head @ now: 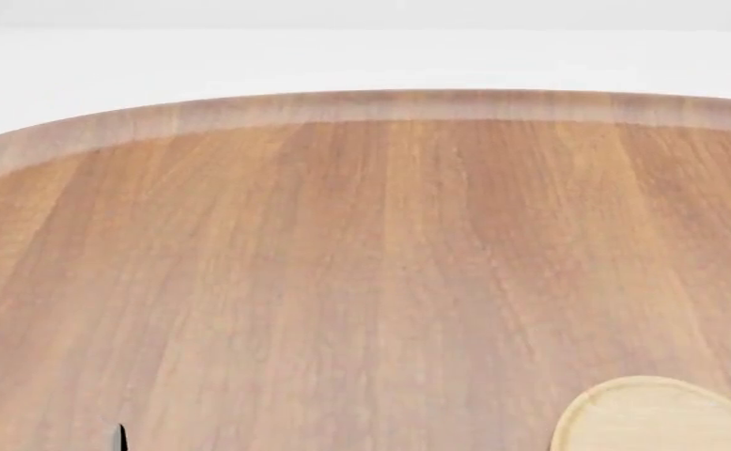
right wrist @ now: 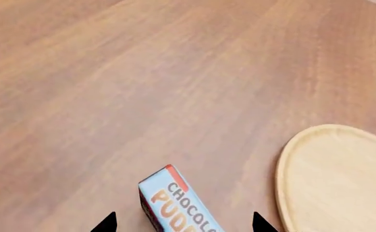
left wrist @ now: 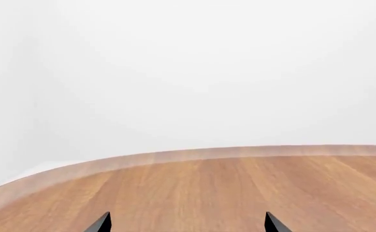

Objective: Put the chocolate pudding to the left of the plate.

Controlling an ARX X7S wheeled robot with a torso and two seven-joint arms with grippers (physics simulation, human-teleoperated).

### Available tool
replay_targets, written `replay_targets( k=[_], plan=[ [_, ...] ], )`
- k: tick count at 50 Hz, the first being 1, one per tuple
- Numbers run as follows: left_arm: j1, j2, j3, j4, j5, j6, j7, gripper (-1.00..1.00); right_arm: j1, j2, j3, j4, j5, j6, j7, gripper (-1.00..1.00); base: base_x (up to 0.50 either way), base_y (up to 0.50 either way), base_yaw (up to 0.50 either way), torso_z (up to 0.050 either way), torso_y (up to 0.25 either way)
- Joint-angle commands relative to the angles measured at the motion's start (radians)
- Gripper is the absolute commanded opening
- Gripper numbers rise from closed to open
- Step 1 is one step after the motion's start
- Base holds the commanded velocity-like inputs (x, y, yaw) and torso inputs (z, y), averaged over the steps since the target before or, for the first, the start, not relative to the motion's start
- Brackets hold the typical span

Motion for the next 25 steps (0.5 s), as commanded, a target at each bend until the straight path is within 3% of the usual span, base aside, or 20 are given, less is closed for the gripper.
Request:
replay_targets(
  k=[1,25],
  plan=[
    [-0.005,-0.001,0.006,-0.014,0.001,0.009,-0.001,1.00,-0.010,-0.004,-0.011,0.065,-0.036,-0.066,-0.049,1.00,0.00,0.00,0.00,0.000,0.000],
    [-0.002,-0.006,0.019,-0.016,0.006,0.014,-0.008,1.00,-0.032,-0.010,-0.045,0.189,-0.103,-0.189,-0.140,1.00,0.00,0.00,0.00,0.000,0.000]
  ],
)
